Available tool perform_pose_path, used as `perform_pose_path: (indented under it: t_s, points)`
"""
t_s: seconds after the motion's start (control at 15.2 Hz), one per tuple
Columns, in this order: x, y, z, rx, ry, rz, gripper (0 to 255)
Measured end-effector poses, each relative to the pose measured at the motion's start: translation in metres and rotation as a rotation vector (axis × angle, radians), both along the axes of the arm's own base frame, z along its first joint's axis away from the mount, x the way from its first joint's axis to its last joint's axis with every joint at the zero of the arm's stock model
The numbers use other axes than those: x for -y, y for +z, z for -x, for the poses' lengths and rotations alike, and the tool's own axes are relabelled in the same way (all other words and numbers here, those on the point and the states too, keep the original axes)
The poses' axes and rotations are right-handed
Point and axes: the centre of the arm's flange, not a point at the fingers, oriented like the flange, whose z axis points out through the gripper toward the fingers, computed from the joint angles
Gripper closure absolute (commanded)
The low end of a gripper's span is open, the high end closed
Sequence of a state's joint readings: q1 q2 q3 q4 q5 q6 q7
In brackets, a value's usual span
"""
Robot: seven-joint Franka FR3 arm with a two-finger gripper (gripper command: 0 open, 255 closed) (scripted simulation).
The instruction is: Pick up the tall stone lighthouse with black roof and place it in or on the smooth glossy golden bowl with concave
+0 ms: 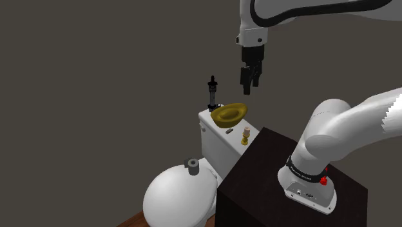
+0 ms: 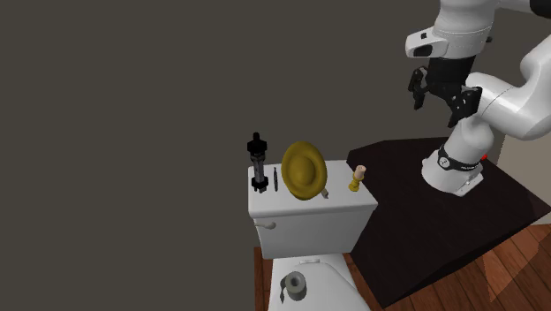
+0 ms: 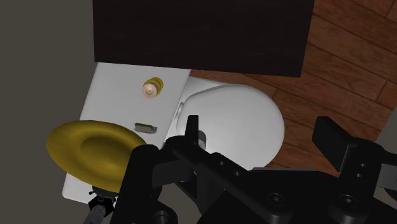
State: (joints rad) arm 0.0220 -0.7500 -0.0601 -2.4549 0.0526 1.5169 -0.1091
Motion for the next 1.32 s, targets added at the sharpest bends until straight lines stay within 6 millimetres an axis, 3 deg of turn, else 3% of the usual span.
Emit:
perform_pose_path:
  t_s: [0.13, 0.26, 1.32]
  points:
    - [0.003, -0.003, -0.004, 0.006, -0.001, -0.003, 0]
    - [0.019, -0.014, -0.012, 0.026, -0.004, -0.012, 0]
    - [0.152, -0.104, -0.126, 0.241, -0.037, -0.102, 0]
